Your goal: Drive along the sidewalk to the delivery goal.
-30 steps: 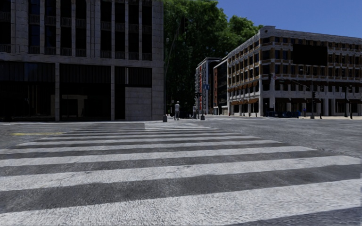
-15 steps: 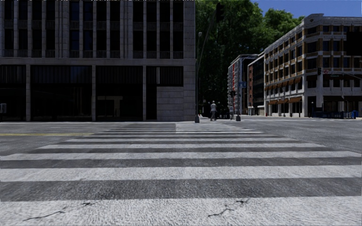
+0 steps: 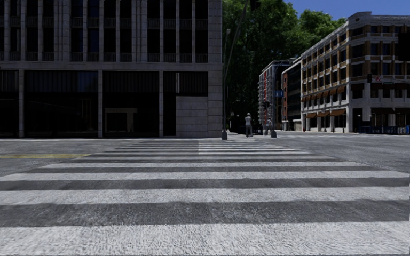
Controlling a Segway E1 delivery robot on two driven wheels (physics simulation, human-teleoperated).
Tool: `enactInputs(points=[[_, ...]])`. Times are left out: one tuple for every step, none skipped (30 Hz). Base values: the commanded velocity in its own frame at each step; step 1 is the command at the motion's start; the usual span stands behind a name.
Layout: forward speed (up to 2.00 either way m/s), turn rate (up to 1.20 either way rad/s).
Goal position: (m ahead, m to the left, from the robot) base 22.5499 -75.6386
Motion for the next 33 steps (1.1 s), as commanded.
enactInputs(points=[[2.0,0.0],[2.0,0.0],[2.0,0.0],[2.0,0.0],[2.0,0.0],[2.0,0.0],[2.0,0.0],[2.0,0.0],[2.0,0.0],[2.0,0.0],[2.0,0.0],[2.0,0.0],[2.0,0.0],[2.0,0.0],[2.0,0.0],[2.0,0.0],[2.0,0.0],[2.0,0.0],[2.0,0.0],[2.0,0.0],[2.0,0.0],[2.0,0.0],[2.0,0.0],[2.0,0.0],[2.0,0.0],[2.0,0.0],[2.0,0.0],[2.0,0.0],[2.0,0.0],[2.0,0.0],[2.0,0.0],[2.0,0.0],[2.0,0.0]])
